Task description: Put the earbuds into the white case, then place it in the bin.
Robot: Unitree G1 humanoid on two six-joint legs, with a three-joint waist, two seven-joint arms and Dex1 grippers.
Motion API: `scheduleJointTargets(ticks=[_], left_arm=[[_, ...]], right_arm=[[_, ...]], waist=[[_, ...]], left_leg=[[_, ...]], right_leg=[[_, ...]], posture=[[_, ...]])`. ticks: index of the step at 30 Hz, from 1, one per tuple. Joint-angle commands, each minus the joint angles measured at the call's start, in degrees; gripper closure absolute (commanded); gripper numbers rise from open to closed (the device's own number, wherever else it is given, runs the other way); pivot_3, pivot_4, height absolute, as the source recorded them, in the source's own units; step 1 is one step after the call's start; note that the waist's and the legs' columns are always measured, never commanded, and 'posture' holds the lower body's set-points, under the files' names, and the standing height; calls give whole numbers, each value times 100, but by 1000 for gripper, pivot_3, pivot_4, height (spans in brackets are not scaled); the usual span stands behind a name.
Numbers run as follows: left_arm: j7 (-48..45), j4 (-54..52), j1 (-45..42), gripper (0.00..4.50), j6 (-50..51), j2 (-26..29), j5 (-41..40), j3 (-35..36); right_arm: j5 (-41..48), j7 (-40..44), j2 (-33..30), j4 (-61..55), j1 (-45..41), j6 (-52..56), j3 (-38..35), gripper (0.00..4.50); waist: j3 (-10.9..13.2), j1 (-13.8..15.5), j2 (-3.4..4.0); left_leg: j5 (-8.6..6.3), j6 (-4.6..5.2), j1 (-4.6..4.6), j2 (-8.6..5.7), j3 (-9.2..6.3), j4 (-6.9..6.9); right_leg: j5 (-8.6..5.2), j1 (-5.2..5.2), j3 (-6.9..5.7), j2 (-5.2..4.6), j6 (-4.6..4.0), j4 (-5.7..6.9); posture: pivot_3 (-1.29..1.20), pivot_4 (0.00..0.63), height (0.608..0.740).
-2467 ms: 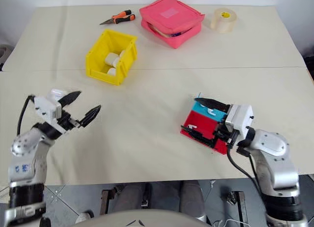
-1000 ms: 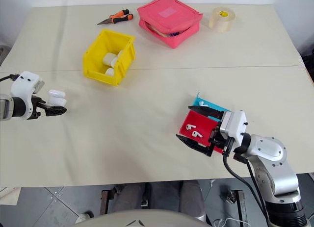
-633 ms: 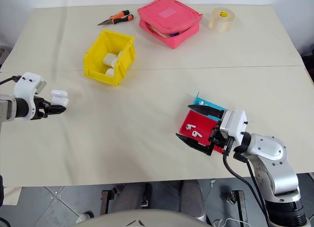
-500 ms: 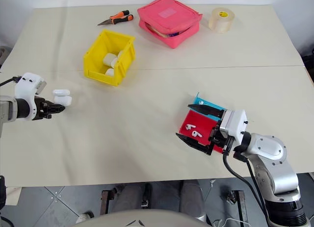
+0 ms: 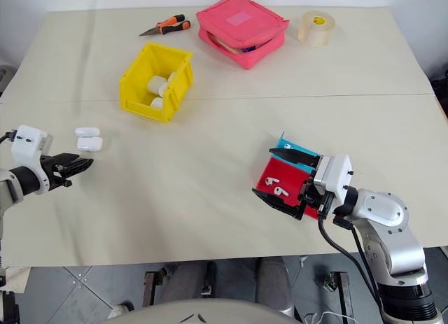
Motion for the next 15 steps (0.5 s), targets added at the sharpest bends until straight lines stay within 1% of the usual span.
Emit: scheduleJointTargets(ticks=[1,3,4,8,9,13,15], left_arm=[[251,-289,69,2262,361,-53,-50,168],[310,-471,26,1840,696,-40,-124,166],[317,-548,4,1510,831,-49,-181,182],[730,-1101,-392,188,2051,1,-317,162],[892,-1196,-543,11,2359,38,-263,106],[1423,-1198,-1184,11,3215,7,-65,-42],[1638,-1087,-1537,11,3432,-160,-41,-29]], right_arm=[[39,-3,0,-123,3,-26,-39,0],[36,-8,8,-133,16,-18,-21,0],[37,-12,9,-139,18,-15,-19,0],[49,-24,21,-156,28,9,-1,0],[50,-20,25,-147,28,8,3,0],[40,-17,47,-113,-8,5,48,0],[39,-28,66,-92,-65,14,89,0]], waist=[[0,-5,0],[0,-5,0],[0,-6,0],[0,3,-1],[0,5,-1],[0,-1,-2],[0,-3,-2]], left_leg=[[0,0,0,0,0,0],[-1,0,-1,1,-1,0],[-1,0,0,1,0,0],[0,0,-3,0,-3,1],[-1,0,-1,-1,-2,0],[0,0,-4,-2,-5,1],[0,0,-2,-3,-4,0]], right_leg=[[0,0,0,0,0,0],[0,0,0,0,0,0],[0,0,0,0,0,1],[0,0,0,0,0,1],[0,0,1,0,0,2],[0,-1,-1,0,0,3],[0,-1,0,1,0,2]], posture=[[0,150,740],[0,150,740],[0,150,740],[0,150,740],[0,150,740],[0,150,740],[0,150,740]])
